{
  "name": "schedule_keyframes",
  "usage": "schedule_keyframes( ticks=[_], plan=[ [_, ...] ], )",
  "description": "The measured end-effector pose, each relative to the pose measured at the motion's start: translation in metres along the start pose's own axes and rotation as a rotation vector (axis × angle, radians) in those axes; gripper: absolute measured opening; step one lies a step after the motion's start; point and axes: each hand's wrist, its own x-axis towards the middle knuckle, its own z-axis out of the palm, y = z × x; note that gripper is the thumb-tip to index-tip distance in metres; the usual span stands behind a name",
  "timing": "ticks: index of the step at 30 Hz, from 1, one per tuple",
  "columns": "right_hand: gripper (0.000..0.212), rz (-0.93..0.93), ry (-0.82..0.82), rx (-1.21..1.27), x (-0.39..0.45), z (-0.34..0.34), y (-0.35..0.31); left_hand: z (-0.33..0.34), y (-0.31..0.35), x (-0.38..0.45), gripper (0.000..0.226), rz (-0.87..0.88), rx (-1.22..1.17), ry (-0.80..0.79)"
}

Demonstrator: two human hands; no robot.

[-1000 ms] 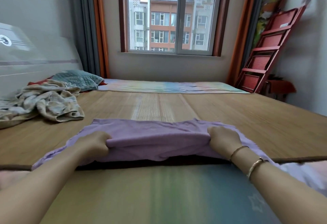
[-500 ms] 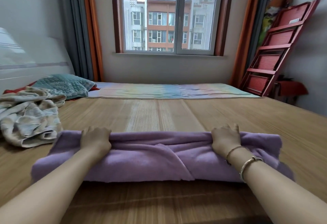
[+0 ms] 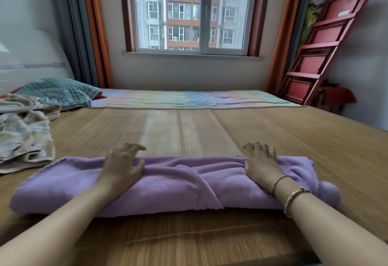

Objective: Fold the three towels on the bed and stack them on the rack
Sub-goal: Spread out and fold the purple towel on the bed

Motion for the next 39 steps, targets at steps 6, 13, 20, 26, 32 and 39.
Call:
schedule_keyframes(
  ticks=[6, 13, 20, 26, 32, 39],
  plan=[
    [0.033, 0.176, 0.287, 0.216, -0.074, -0.02, 0.033, 0.007, 0.097, -0.047, 0.09, 0.359, 0.012, -0.346],
    [0.033, 0.359, 0.084, 0.618, -0.136, -0.013, 0.085, 0.014, 0.11, -0.058, 0.098, 0.227, 0.285, -0.334],
    [0.018, 0.512, 0.092, 0.905, -0.11, -0.005, 0.079, 0.019, 0.11, -0.045, 0.096, 0.109, 0.225, -0.353],
    [0.017, 0.552, 0.27, 1.079, -0.091, 0.0, 0.077, 0.027, 0.106, -0.04, 0.081, 0.018, 0.266, -0.314],
    [0.011, 0.465, 0.378, 0.978, -0.091, 0.011, 0.076, 0.033, 0.106, -0.047, 0.074, 0.057, 0.259, -0.235],
    [0.026, 0.749, 0.435, 1.397, -0.077, -0.01, 0.131, 0.025, 0.107, -0.047, 0.08, 0.055, 0.208, -0.178]
  ],
)
